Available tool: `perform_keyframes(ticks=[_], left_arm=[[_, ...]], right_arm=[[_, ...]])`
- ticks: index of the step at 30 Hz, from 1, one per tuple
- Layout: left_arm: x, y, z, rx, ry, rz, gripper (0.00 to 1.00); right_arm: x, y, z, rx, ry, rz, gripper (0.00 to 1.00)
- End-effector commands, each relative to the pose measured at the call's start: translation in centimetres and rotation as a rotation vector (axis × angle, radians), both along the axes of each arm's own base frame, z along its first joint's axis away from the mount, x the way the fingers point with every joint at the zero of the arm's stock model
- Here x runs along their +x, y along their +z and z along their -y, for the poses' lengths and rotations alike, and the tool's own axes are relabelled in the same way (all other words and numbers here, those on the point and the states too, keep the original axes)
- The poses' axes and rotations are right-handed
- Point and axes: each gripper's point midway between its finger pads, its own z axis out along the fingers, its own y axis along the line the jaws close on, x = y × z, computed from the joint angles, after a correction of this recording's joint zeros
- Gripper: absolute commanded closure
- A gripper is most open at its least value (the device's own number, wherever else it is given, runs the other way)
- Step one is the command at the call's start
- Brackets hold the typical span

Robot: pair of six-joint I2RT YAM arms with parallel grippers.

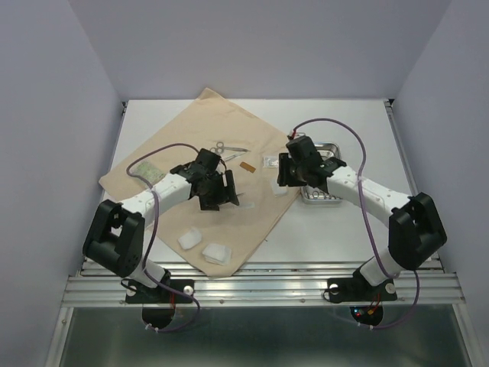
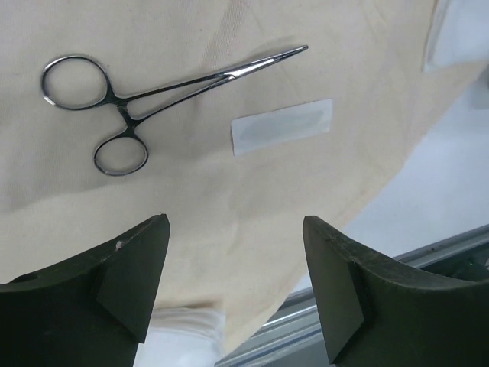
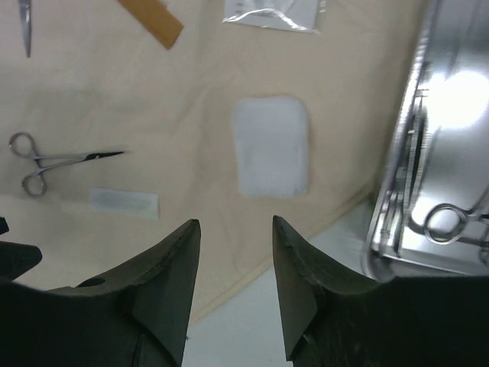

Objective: Prepare the surgical pack
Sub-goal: Adjust the medical item in the surgical kit, then pick up the medical item from the surgical kit.

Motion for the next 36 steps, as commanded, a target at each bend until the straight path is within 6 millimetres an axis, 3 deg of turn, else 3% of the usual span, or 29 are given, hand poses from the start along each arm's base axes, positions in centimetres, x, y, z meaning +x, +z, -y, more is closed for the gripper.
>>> perform_keyframes(ticks=[1, 2, 4, 5, 8, 9, 12, 13, 15, 17, 19, 20, 23, 25, 26, 28, 32, 35, 36], left_arm=[[1.2, 5.3, -1.5, -0.035, 0.036, 0.102, 0.18], [2.2, 6.1, -3.1, -0.017, 0.07, 0.129, 0.18], [3.1, 8.0, -5.3, 0.002, 0.12, 0.166, 0.18], [4.2, 9.1, -7.8, 0.038, 0.178, 0.2, 0.18], [5.5, 10.6, -11.8, 0.11, 0.28, 0.255, 0.18], [6.0, 11.7, -13.5, 0.128, 0.323, 0.28, 0.18], [6.7, 13.6, -15.6, 0.151, 0.374, 0.327, 0.18], [6.8, 14.0, -16.1, 0.157, 0.385, 0.337, 0.18], [6.9, 14.7, -16.4, 0.155, 0.392, 0.36, 0.18], [6.8, 15.0, -16.4, 0.154, 0.39, 0.368, 0.18], [6.5, 14.9, -16.6, 0.161, 0.387, 0.37, 0.18], [6.4, 14.7, -16.7, 0.165, 0.386, 0.368, 0.18], [6.1, 14.6, -17.0, 0.177, 0.389, 0.37, 0.18], [6.0, 14.8, -17.3, 0.183, 0.392, 0.381, 0.17], [6.0, 14.8, -17.3, 0.184, 0.392, 0.383, 0.18], [5.9, 14.8, -17.4, 0.183, 0.394, 0.385, 0.18], [5.8, 14.8, -17.5, 0.185, 0.393, 0.391, 0.17], [5.8, 14.7, -17.4, 0.183, 0.392, 0.392, 0.18], [5.8, 14.7, -17.4, 0.181, 0.391, 0.395, 0.17]], right_arm=[[-0.6, 0.4, -4.7, 0.078, -0.004, -0.01, 0.52], [-1.3, -0.4, -6.5, 0.099, -0.011, -0.038, 0.52], [-1.7, -1.0, -8.2, 0.104, -0.025, -0.046, 0.52], [-2.2, -1.6, -10.0, 0.102, -0.039, -0.054, 0.52], [-2.7, -0.9, -13.9, 0.113, -0.041, -0.047, 0.52], [-2.6, -2.3, -14.7, 0.106, -0.072, -0.067, 0.51], [-2.3, -2.0, -17.7, 0.187, -0.101, -0.1, 0.51], [-2.4, -3.2, -18.4, 0.181, -0.108, -0.112, 0.5], [-1.8, -2.8, -19.6, 0.206, -0.12, -0.099, 0.5], [-1.4, -4.3, -20.1, 0.184, -0.133, -0.118, 0.49], [-0.8, -4.0, -21.0, 0.188, -0.134, -0.118, 0.48], [-0.7, -5.1, -21.3, 0.178, -0.134, -0.132, 0.48], [-0.3, -5.2, -22.6, 0.201, -0.121, -0.146, 0.46], [-0.1, -6.4, -22.9, 0.184, -0.123, -0.159, 0.46], [0.3, -5.8, -23.5, 0.196, -0.121, -0.149, 0.46], [0.4, -6.7, -23.5, 0.166, -0.128, -0.164, 0.46], [0.9, -5.9, -23.8, 0.171, -0.127, -0.15, 0.46], [0.8, -4.6, -23.0, 0.151, -0.141, -0.092, 0.46], [0.2, -5.1, -22.2, 0.123, -0.153, -0.081, 0.46]])
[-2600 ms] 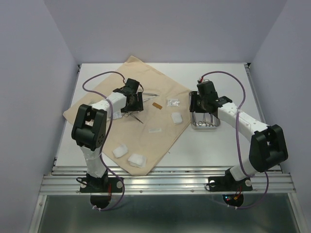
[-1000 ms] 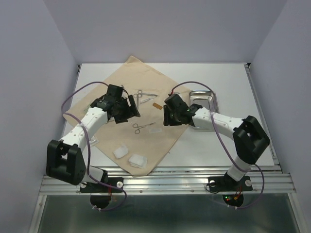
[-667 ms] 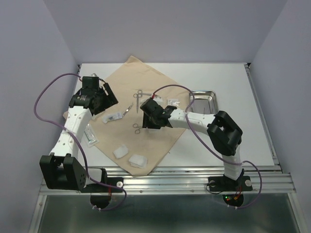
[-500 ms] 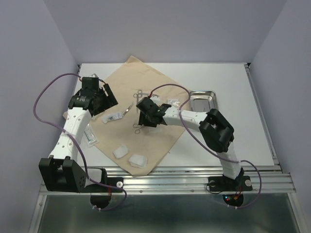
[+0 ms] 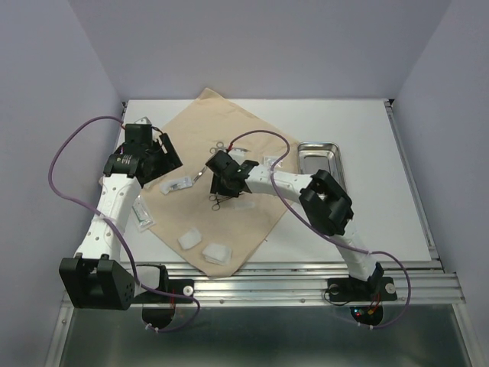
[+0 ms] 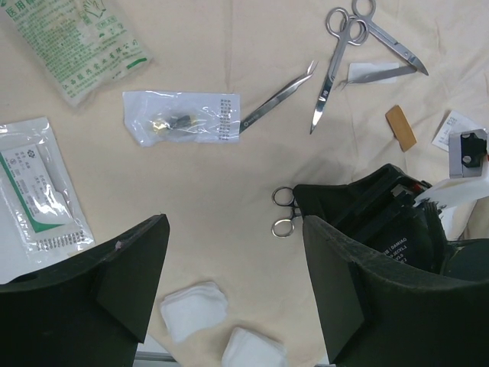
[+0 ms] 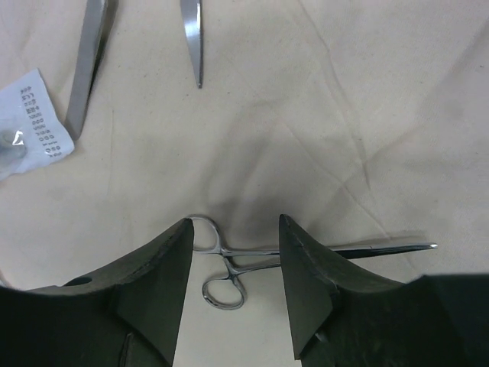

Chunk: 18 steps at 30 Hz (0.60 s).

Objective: Prepare the surgical pack
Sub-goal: Pick up the medical item from the surgical kit.

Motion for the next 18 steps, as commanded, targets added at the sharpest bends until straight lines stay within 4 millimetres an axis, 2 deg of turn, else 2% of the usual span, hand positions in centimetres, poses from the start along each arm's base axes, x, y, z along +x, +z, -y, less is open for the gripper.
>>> perform_keyframes(ticks=[1, 2, 4, 5, 9, 13, 18], left_arm=[[-0.2, 0.6, -0.5, 0.018, 0.0, 0.035, 0.17], [-0.2, 0.6, -0.5, 0.018, 0.0, 0.037, 0.17], [-0.1, 0.7, -0.4, 0.017, -0.001, 0.038, 0.18], [-0.1, 0.7, -0.4, 0.017, -0.001, 0.038, 0.18], [-0.2, 0.8, -0.5, 0.019, 0.001, 0.041, 0.17], [-0.3, 0.6, -0.4, 0.016, 0.0, 0.038, 0.17], [-0.3, 0.6, -0.5, 0.019, 0.001, 0.038, 0.18]], right_arm=[[-0.4, 2.7, 1.4, -0.025, -0.051, 0.08, 0.46], [-0.5, 3.7, 1.6, 0.0, -0.058, 0.089, 0.46], [-1.3, 2.7, 2.7, -0.012, -0.08, 0.066, 0.46], [-1.5, 3.3, 2.9, 0.001, -0.086, 0.072, 0.46], [-2.4, 2.8, 4.2, -0.01, -0.132, 0.064, 0.45], [-2.2, 2.7, 4.4, -0.023, -0.133, 0.079, 0.45], [-2.7, 4.2, 3.7, -0.043, -0.088, 0.132, 0.45]])
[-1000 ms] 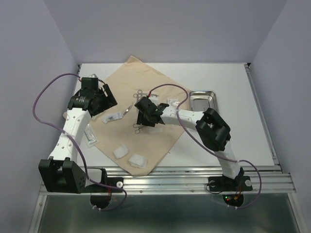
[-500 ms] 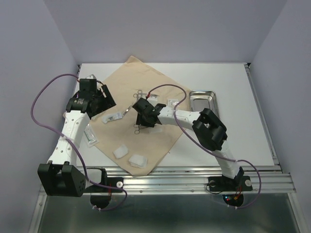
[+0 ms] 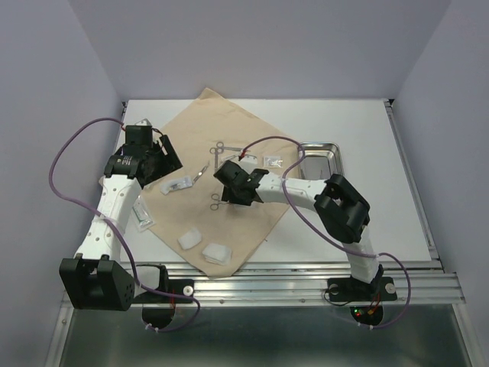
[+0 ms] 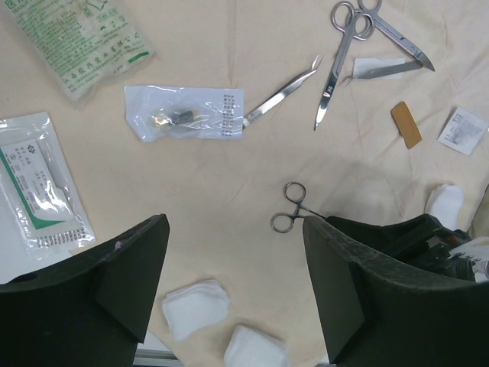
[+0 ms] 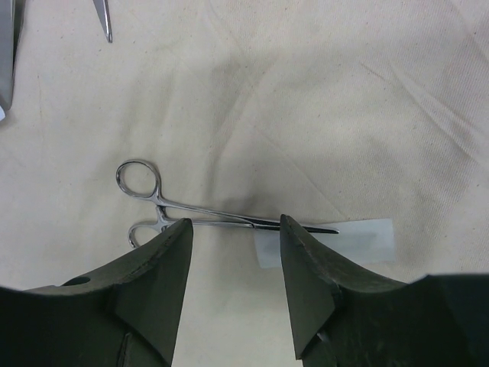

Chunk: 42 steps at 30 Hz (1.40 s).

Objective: Prepare the surgical pack
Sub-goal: Pick up the medical item from the surgical kit.

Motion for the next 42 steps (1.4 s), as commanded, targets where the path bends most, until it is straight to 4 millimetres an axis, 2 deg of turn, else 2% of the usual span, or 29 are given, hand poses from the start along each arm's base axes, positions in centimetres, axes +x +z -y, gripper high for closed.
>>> perform_keyframes(ticks=[1, 9, 13, 16, 23, 25, 29, 31, 32, 33, 37, 38, 42], left_arm=[[0.1, 1.0, -0.5, 0.018, 0.001, 0.047, 0.18], [0.2, 0.9, -0.5, 0.018, 0.001, 0.043, 0.17], [0.1, 0.8, -0.5, 0.019, 0.002, 0.043, 0.18], [0.0, 0.8, -0.5, 0.019, 0.002, 0.043, 0.17], [-0.3, 0.7, -0.5, 0.019, 0.002, 0.04, 0.18], [-0.2, 0.7, -0.5, 0.02, 0.001, 0.041, 0.17], [-0.3, 0.8, -0.5, 0.021, 0.0, 0.043, 0.17], [-0.2, 0.8, -0.5, 0.021, 0.0, 0.045, 0.18], [-0.3, 0.7, -0.5, 0.023, -0.001, 0.04, 0.17], [-0.3, 0.6, -0.5, 0.022, 0.0, 0.04, 0.17], [-0.3, 0.4, -0.5, 0.023, -0.001, 0.037, 0.17], [-0.3, 0.4, -0.6, 0.024, -0.002, 0.037, 0.18], [-0.3, 0.4, -0.6, 0.024, -0.002, 0.037, 0.18]], right_arm=[[0.0, 3.8, -1.3, 0.038, 0.017, 0.09, 0.45], [-2.3, 2.0, -4.1, 0.099, 0.114, 0.023, 0.44], [-2.2, 1.1, -4.2, 0.088, 0.104, 0.011, 0.44], [-1.6, 1.1, -4.2, 0.069, 0.095, 0.033, 0.42], [1.9, 0.8, -2.9, 0.061, 0.041, 0.042, 0.41], [2.8, 1.2, -3.3, 0.068, 0.045, 0.054, 0.41], [4.3, 0.8, -3.6, 0.064, 0.048, 0.056, 0.41], [4.7, -0.4, -3.6, 0.05, 0.052, 0.031, 0.41], [4.9, -0.2, -4.1, 0.057, 0.061, 0.034, 0.41], [4.9, -1.1, -4.3, 0.043, 0.075, 0.025, 0.41], [5.4, -2.4, -5.0, 0.0, 0.102, 0.003, 0.41], [5.3, -2.7, -4.7, -0.023, 0.103, -0.01, 0.43], [6.2, -2.2, -4.2, -0.073, 0.101, 0.029, 0.6]])
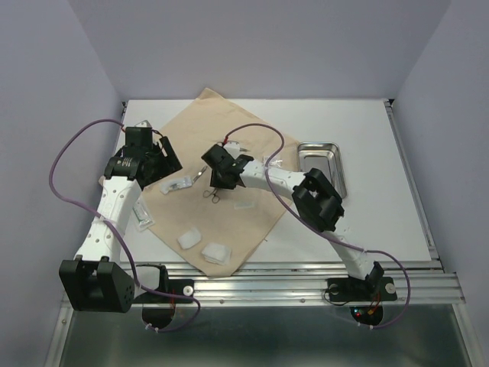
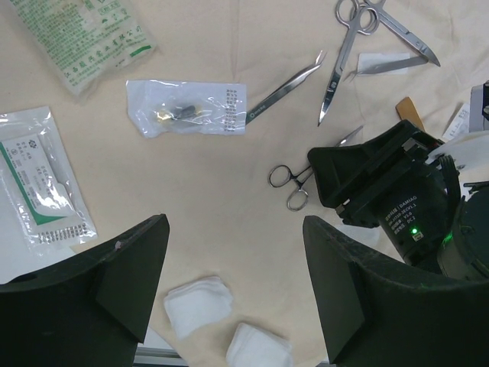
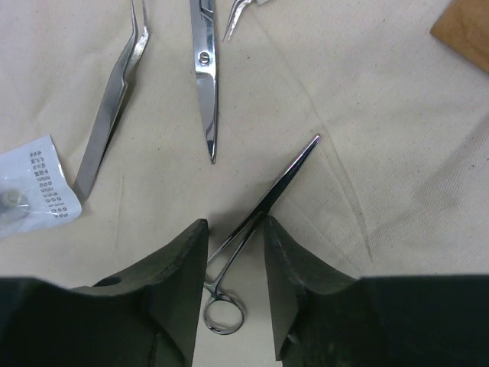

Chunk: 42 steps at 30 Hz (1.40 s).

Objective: Prepare the surgical pack
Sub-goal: Pick up the medical item from the surgical kit.

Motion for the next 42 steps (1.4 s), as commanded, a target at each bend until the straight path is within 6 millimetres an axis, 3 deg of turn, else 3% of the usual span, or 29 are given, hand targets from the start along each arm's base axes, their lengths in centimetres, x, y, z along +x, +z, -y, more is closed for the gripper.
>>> perform_keyframes(ticks=[1, 5, 9, 14, 18, 22, 23, 27, 33, 37, 42], left_arm=[[0.0, 0.6, -0.5, 0.019, 0.0, 0.04, 0.18], [0.0, 0.2, -0.5, 0.019, 0.0, 0.032, 0.18], [0.1, 0.2, -0.5, 0.019, 0.0, 0.035, 0.18], [0.0, 0.2, -0.5, 0.02, -0.001, 0.035, 0.18], [0.0, 0.1, -0.5, 0.02, -0.001, 0.034, 0.18], [0.1, 0.1, -0.5, 0.02, -0.001, 0.034, 0.17], [0.1, 0.1, -0.5, 0.02, -0.001, 0.034, 0.17], [0.1, 0.3, -0.5, 0.02, -0.001, 0.035, 0.18], [0.1, 0.4, -0.5, 0.019, 0.0, 0.035, 0.18], [0.3, 0.6, -0.5, 0.018, 0.001, 0.04, 0.18], [0.6, 0.4, -0.4, 0.014, 0.006, 0.034, 0.18]], right_arm=[[0.1, -1.0, 1.4, -0.11, 0.009, 0.012, 0.62], [0.8, -0.5, 1.7, -0.161, 0.022, 0.036, 0.64], [0.7, -1.7, 1.9, -0.207, 0.047, 0.019, 0.58], [0.7, -2.8, 2.1, -0.262, 0.053, 0.02, 0.58], [0.8, -2.9, 2.7, -0.324, 0.051, 0.042, 0.64], [0.8, -1.7, 2.7, -0.314, 0.064, 0.061, 0.82], [1.0, -0.5, 2.3, -0.287, 0.068, 0.08, 0.84], [1.1, 1.3, 1.7, -0.262, 0.103, 0.101, 0.99], [1.0, 2.7, 1.9, -0.262, 0.12, 0.116, 0.99], [1.1, 5.0, 2.5, -0.256, 0.109, 0.156, 0.99], [1.7, 9.6, 3.4, -0.199, 0.095, 0.233, 0.99]])
